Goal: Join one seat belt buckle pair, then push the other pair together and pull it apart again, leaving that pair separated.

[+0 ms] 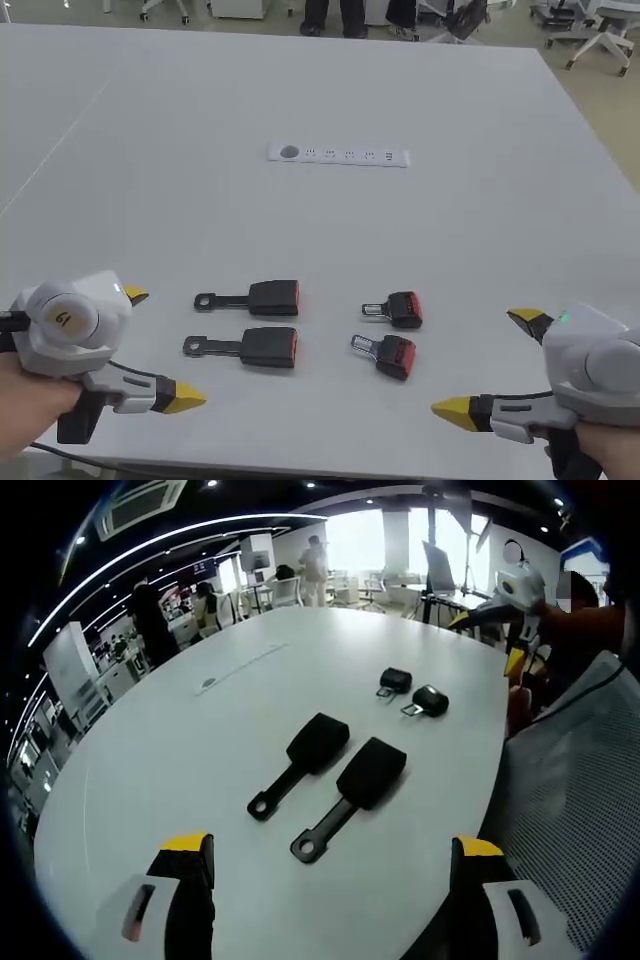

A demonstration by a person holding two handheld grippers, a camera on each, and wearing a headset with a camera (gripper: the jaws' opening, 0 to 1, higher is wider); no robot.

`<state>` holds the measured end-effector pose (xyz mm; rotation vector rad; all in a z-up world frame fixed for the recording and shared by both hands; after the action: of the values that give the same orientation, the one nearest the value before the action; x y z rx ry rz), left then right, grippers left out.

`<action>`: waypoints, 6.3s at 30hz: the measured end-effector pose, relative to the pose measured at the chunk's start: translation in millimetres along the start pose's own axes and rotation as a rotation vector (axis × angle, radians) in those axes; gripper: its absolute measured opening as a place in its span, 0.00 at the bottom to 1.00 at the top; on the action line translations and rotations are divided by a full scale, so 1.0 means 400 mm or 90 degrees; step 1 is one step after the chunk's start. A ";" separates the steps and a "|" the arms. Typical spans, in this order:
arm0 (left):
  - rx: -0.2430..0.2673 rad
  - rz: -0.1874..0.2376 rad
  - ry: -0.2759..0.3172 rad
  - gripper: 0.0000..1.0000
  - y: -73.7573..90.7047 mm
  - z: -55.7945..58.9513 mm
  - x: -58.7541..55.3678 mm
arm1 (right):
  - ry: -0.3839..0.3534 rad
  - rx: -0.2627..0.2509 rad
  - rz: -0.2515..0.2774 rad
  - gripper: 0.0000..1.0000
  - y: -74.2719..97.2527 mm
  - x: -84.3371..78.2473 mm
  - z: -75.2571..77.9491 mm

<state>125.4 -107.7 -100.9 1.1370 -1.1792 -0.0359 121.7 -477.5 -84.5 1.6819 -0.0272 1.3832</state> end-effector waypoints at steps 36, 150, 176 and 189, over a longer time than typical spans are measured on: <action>0.013 0.000 0.016 0.99 0.011 -0.019 0.000 | -0.007 0.012 0.007 0.92 -0.017 -0.003 -0.013; -0.183 -0.164 -0.245 0.40 -0.291 0.094 0.067 | 0.228 0.217 -0.187 0.33 -0.300 -0.043 -0.031; -0.181 -0.173 -0.202 0.35 -0.295 0.094 0.054 | 0.333 0.299 -0.224 0.33 -0.298 -0.046 -0.020; -0.180 -0.170 -0.202 0.33 -0.299 0.091 0.045 | 0.327 0.298 -0.235 0.33 -0.301 -0.045 -0.032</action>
<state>168.1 -200.3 -175.5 1.0513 -1.2454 -0.5885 169.9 -409.9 -174.2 1.5324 0.9143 1.5624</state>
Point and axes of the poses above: the centre of the closed fingertips' face, and the gripper's own axes: y roughly backward along the fingers, z roughly to its right, x roughly out of its top, the point moved 4 cm from there along y, roughly backward along the fingers, and after that the axes turned 2 degrees about z, right-handed, at the moved point
